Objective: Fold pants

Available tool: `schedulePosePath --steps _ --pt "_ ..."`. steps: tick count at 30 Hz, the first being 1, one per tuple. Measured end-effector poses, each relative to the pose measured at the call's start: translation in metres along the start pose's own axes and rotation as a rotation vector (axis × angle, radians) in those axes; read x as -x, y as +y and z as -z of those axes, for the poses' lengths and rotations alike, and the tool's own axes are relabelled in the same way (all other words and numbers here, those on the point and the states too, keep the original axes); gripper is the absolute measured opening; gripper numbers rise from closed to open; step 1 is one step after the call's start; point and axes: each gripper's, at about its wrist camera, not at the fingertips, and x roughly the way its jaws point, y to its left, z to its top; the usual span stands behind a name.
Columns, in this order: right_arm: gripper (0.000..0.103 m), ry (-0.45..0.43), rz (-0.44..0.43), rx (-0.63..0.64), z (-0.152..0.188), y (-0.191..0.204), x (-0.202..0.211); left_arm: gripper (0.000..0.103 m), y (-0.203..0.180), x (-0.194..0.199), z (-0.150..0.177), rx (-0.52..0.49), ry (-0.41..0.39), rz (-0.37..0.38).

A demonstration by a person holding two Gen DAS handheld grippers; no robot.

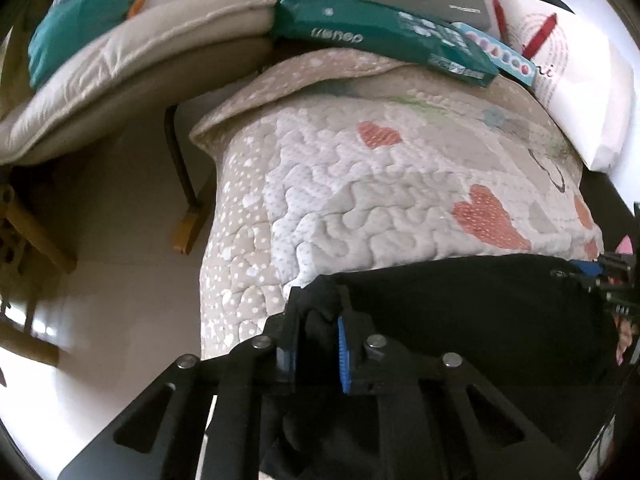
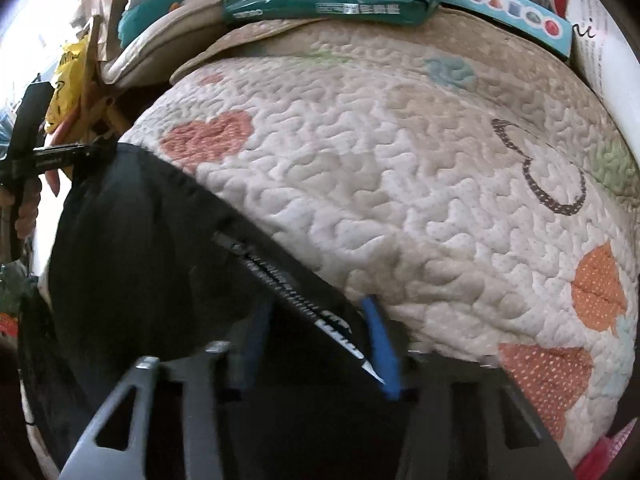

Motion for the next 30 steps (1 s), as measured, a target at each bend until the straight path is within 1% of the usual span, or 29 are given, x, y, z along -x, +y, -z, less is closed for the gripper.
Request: schedulePosePath --steps 1,2,5,7,11,15,18,20,23,25,27,29,30 --pt "0.023 -0.003 0.002 -0.011 0.000 0.000 0.002 0.014 -0.001 0.005 0.000 -0.003 -0.007 -0.002" --pt "0.013 -0.010 0.012 -0.023 -0.001 -0.002 0.005 0.014 -0.002 0.013 -0.001 -0.006 -0.018 0.000" --pt "0.010 -0.029 -0.006 -0.075 0.000 -0.007 0.018 0.014 -0.005 0.033 -0.002 -0.008 -0.048 0.002" --pt "0.009 -0.038 0.001 -0.077 0.004 -0.002 0.027 0.014 -0.006 0.050 0.001 -0.006 -0.069 0.005" --pt "0.007 -0.054 0.018 -0.072 0.012 0.017 0.051 0.014 -0.010 0.087 0.016 -0.020 -0.110 -0.016" --pt "0.007 -0.071 0.023 -0.069 0.034 0.038 0.084 0.014 -0.017 0.126 0.047 -0.015 -0.152 -0.024" --pt "0.007 -0.075 0.027 -0.059 0.060 0.056 0.110 0.014 -0.020 0.148 0.076 -0.010 -0.155 -0.011" --pt "0.007 -0.074 0.025 -0.058 0.080 0.068 0.123 0.014 -0.022 0.158 0.097 -0.024 -0.147 -0.014" --pt "0.007 -0.045 0.025 -0.055 0.120 0.091 0.138 0.014 -0.033 0.172 0.136 -0.095 -0.120 -0.050" --pt "0.007 -0.022 0.021 -0.056 0.141 0.101 0.139 0.014 -0.038 0.176 0.155 -0.137 -0.096 -0.069" --pt "0.007 0.012 0.015 -0.062 0.164 0.110 0.137 0.015 -0.046 0.176 0.175 -0.193 -0.055 -0.100" --pt "0.007 0.044 0.013 -0.064 0.182 0.120 0.132 0.017 -0.050 0.176 0.191 -0.244 -0.009 -0.139" --pt "0.007 0.061 0.012 -0.063 0.189 0.124 0.129 0.020 -0.050 0.177 0.195 -0.257 0.002 -0.154"
